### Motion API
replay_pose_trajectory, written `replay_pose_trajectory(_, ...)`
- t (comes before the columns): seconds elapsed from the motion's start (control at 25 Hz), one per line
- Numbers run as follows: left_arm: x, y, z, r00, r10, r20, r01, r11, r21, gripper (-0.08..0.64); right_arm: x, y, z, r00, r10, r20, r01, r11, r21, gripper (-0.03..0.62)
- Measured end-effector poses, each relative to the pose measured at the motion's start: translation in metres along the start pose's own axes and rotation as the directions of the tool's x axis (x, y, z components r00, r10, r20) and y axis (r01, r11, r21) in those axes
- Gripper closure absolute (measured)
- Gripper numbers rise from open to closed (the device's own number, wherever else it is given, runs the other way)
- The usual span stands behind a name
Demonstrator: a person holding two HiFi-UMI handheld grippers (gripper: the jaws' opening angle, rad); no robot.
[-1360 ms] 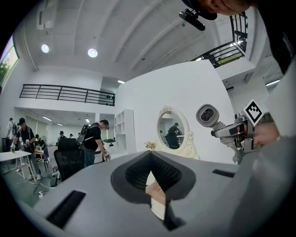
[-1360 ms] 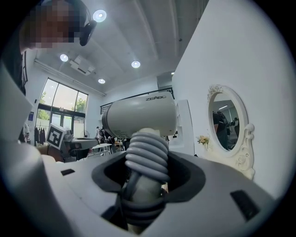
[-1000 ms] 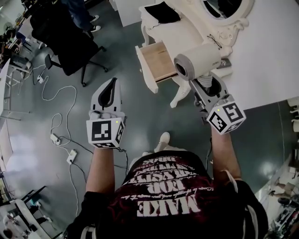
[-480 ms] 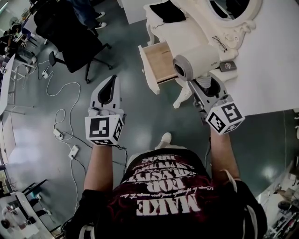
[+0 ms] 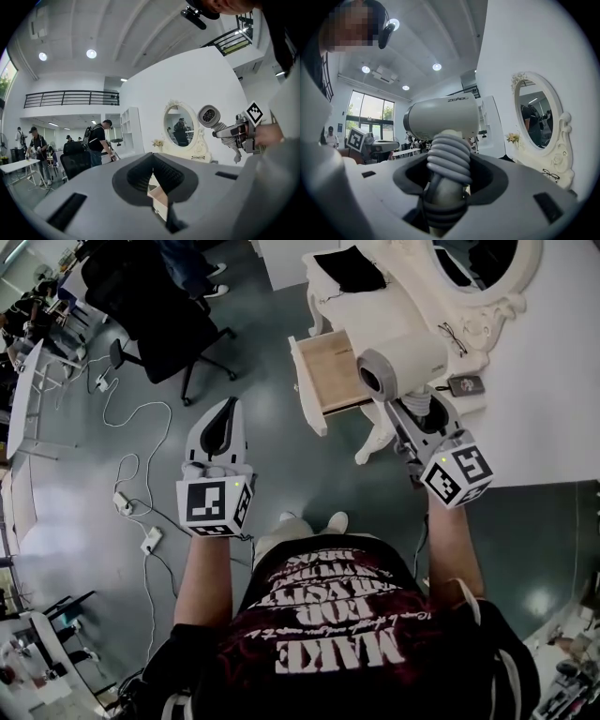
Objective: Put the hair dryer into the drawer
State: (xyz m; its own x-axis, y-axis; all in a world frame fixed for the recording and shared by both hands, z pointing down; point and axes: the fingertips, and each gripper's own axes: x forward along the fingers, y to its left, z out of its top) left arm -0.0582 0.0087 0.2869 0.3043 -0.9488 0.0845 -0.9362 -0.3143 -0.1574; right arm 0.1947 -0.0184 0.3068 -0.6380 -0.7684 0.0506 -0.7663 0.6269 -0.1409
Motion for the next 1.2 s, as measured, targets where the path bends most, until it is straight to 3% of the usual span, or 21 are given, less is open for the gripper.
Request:
replay_pose_trajectory(0.2,-0.003,0.008,-0.007,1.0,0.006,-0.02,-0.006,1.0,0.0,0.555,0.014,0.003,-0.002,1.0,0.015,-0.008,-0.015,1.0,0.014,0.365)
replay_pose_trajectory(0.36,0.004,0.017,-0.008,1.0,-0.006,-0.013,0.005,0.998,-0.063,0.555,0.024,0.007,-0.004,1.0,0.024,-0.012,-0.024,1.0,-0.001,0.365)
replay_pose_trajectory(0.8,0.047,0.032,0.004,0.997,-0.067,0.037,0.068,0.997,-0.045,0.555,0.05,-0.005,0.008,1.0,-0.013,0.0,0.013,1.0,0.005,0.365)
replay_pose_trajectory(1.2,0.083,0.054,-0.003,0.995,-0.094,0.023,0.095,0.995,-0.044,0.555,0.084,-0.019,0.01,0.999,-0.04,-0.006,0.041,0.999,0.014,0.365)
